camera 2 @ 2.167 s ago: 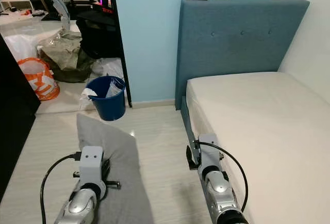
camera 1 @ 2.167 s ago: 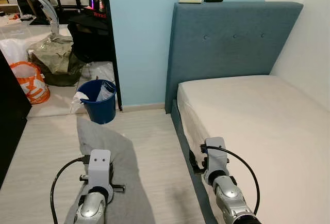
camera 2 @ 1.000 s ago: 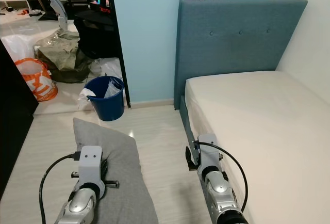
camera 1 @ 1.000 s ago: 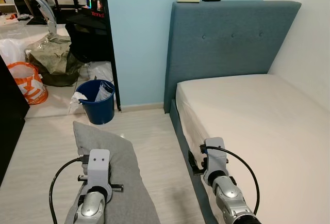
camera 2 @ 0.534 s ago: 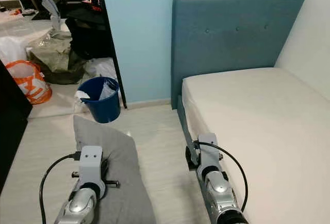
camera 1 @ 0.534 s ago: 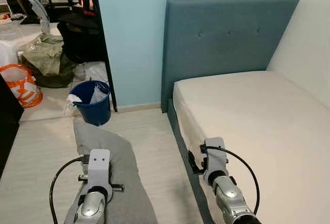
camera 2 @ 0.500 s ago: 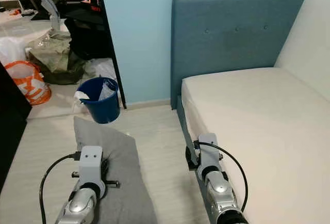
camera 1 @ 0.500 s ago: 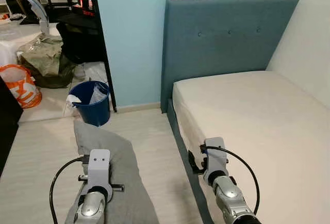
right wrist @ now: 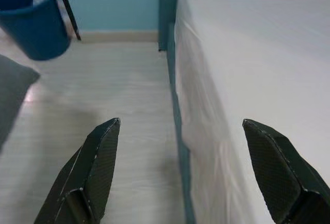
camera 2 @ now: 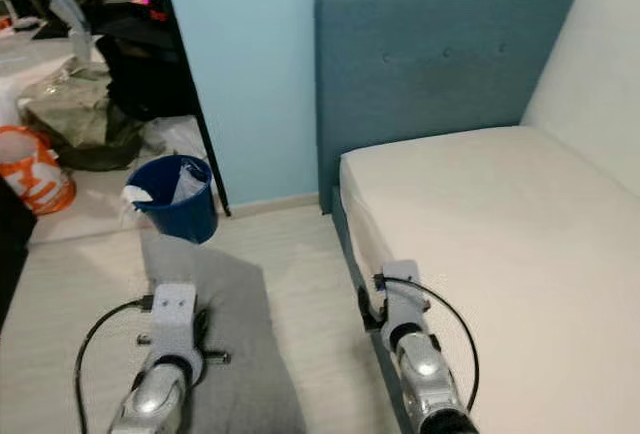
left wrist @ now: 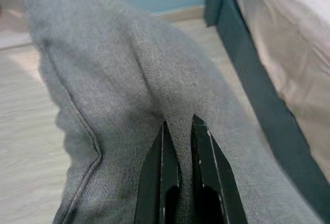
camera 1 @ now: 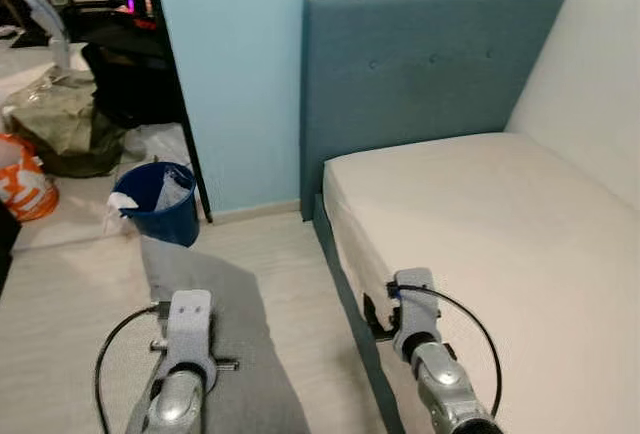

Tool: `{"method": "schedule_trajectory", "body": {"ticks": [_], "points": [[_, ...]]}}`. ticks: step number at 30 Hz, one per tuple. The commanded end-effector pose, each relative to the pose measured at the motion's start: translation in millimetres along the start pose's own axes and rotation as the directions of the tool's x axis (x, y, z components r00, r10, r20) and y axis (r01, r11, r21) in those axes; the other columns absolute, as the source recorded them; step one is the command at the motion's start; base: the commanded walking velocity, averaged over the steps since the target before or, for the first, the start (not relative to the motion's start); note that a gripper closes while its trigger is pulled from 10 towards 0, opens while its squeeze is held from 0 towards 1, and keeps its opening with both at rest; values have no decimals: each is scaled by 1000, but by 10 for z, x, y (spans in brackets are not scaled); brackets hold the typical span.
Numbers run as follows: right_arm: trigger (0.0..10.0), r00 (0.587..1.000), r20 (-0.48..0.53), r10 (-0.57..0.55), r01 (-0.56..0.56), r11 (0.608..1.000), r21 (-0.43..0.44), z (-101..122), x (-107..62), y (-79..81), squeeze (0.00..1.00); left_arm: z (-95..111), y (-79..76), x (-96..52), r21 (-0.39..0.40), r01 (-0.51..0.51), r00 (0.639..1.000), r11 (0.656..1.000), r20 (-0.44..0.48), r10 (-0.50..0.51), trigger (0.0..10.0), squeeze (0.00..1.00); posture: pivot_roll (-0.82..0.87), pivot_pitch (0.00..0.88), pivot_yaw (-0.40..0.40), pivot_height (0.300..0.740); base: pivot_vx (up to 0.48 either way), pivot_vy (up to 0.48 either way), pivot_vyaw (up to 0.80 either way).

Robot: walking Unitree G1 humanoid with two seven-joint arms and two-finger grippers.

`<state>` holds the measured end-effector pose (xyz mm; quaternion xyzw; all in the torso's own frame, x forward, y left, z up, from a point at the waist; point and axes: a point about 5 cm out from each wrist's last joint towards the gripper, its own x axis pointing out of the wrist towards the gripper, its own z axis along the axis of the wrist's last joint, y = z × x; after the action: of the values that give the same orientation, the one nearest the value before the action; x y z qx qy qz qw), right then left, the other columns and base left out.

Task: Clean up the room

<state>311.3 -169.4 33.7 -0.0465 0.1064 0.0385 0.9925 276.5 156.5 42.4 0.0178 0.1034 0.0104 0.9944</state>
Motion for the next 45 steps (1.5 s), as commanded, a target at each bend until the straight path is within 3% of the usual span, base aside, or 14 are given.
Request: {"method": "schedule_trajectory", "body": {"ticks": [1,45], "points": [[10000,1000,4,22,-22,1000,22,20,22,103,0,85,100,4,0,-34,998,999,50,34,10000,0,37,88,-37,740,349,0,0],[10000,1000,9,26,-26,999,40,34,35,144,0,115,141,12,6,-38,998,999,57,38,10000,0,51,96,-31,740,347,0,0]]}}
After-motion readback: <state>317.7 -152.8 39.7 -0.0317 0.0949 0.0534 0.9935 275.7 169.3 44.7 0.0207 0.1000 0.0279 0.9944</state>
